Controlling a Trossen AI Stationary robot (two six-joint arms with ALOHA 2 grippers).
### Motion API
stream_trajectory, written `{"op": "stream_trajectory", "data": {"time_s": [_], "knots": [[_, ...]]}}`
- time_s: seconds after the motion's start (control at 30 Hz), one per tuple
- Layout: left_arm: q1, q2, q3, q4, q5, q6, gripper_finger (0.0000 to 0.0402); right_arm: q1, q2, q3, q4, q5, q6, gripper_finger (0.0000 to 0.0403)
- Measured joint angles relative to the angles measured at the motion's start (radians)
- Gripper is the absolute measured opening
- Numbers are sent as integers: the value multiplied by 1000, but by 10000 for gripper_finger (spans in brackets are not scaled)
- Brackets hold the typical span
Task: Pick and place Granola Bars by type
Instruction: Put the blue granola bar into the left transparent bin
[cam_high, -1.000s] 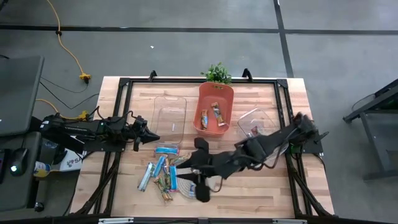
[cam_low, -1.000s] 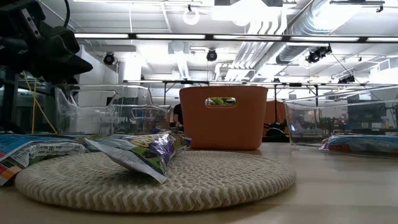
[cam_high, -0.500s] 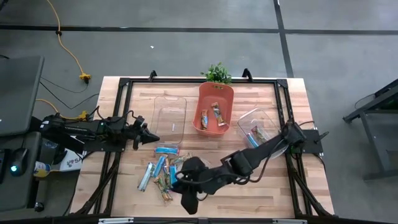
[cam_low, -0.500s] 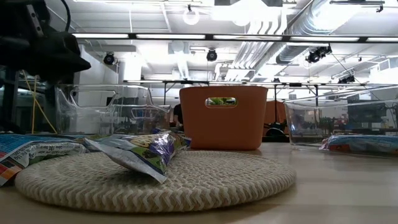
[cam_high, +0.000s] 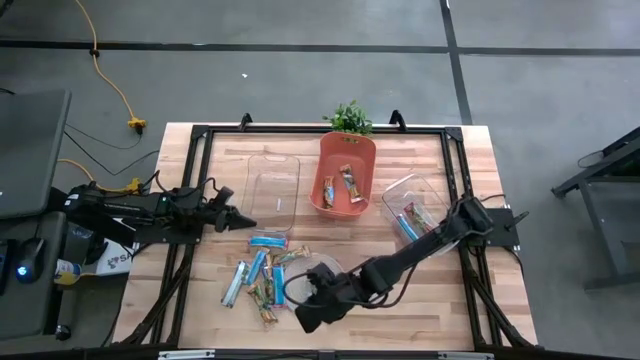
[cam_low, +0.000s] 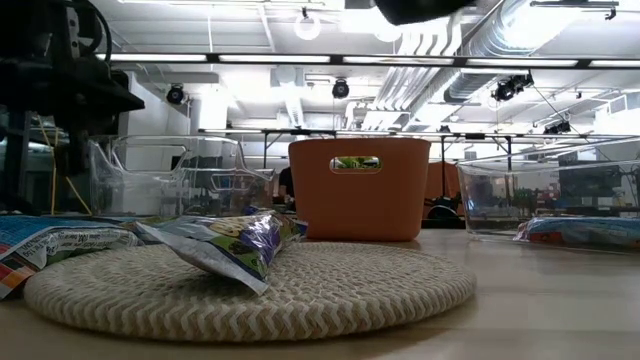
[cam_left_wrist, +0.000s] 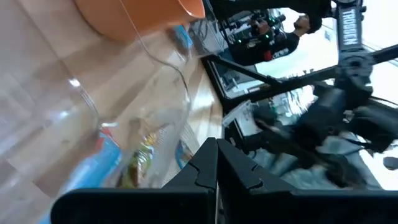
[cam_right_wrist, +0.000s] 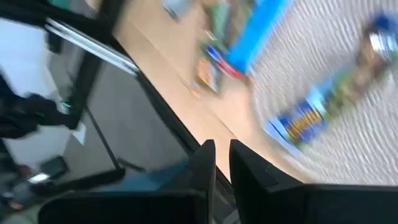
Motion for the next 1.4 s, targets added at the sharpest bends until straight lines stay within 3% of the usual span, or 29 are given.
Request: {"op": "stream_trajectory", "data": {"time_s": [0.13,0.4,1.0,1.4], "knots": [[0,0,0,1,16,-24,1,-4,0,-94,65,-57,92,30],[0,0,0,0,17,-43,1,-30,-2,-206,180,-36,142,45],[0,0,0,-4,-8,-39,1,-118,-2,-243,121,-2,133,244],[0,0,0,-6,-27,-39,1,-135,-1,-243,70,-33,136,243]]}}
